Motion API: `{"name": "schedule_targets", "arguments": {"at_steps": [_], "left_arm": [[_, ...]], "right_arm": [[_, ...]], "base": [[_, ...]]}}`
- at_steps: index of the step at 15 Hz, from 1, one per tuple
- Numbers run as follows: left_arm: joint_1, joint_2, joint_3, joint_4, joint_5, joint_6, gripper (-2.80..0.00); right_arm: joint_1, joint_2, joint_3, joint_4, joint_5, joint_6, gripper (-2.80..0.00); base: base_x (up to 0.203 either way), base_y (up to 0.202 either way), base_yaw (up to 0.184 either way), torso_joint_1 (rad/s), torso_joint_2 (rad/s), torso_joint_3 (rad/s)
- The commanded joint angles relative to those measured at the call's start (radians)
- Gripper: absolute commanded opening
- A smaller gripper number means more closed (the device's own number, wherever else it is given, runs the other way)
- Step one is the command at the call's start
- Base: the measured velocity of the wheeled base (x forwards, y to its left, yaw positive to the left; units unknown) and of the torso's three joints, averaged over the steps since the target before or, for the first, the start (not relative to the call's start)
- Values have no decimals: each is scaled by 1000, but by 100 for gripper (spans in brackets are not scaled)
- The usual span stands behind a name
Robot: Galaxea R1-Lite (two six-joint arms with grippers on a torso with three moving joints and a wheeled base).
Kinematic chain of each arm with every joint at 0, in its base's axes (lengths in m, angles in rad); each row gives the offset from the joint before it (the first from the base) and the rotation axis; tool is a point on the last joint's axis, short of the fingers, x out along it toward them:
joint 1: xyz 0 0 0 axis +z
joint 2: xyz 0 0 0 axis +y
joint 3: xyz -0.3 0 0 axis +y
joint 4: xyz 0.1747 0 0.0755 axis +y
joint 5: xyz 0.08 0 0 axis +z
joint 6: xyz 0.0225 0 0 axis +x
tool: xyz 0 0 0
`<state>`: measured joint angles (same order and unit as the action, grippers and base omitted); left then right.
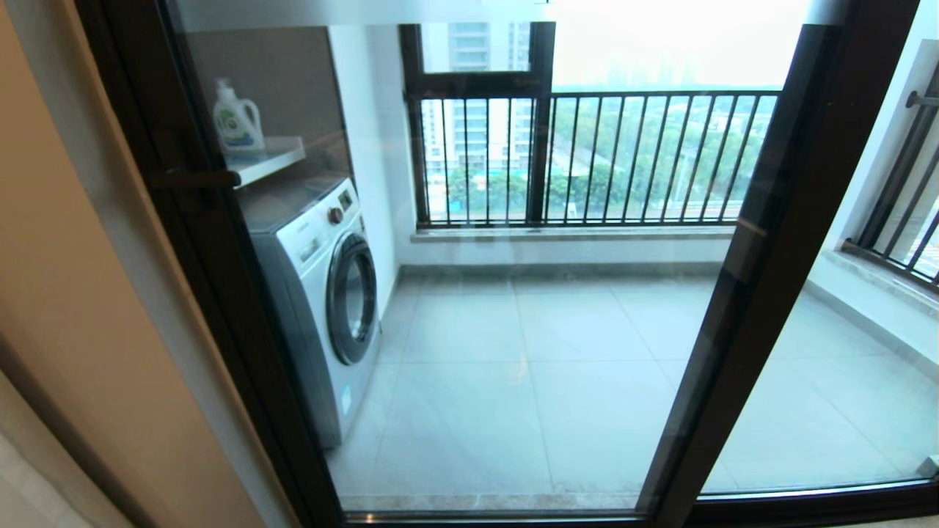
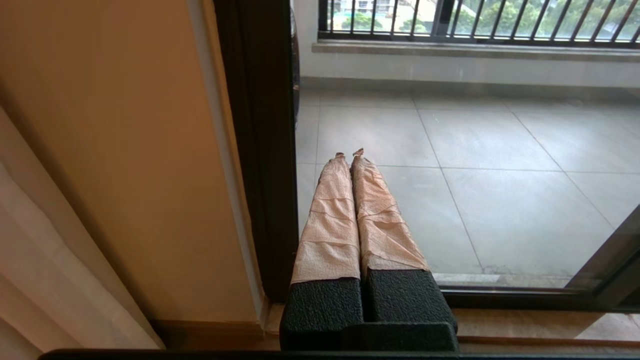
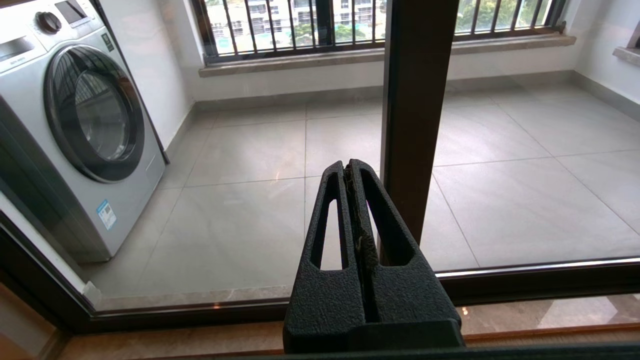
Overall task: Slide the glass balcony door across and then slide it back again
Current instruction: Open the slid door
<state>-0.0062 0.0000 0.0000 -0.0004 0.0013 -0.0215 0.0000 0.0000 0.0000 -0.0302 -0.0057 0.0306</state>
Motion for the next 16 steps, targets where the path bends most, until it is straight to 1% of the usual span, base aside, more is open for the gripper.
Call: {"name": "schedule_targets", "arguments": {"at_steps": [1, 13, 16], "left_arm": [[0, 2, 0, -1, 0, 0, -280], [2, 2, 0, 0, -1, 2, -280], [2, 2, 0, -7, -2, 25, -280]], "right_arm": [[0, 0, 12, 0, 0, 0, -280], [0, -2, 12, -2, 0, -2, -280], [0, -2, 12, -2, 0, -1, -280]], "base": [[0, 0, 0, 0, 0, 0], [0, 0, 0, 0, 0, 0], [0, 0, 0, 0, 0, 0]]}}
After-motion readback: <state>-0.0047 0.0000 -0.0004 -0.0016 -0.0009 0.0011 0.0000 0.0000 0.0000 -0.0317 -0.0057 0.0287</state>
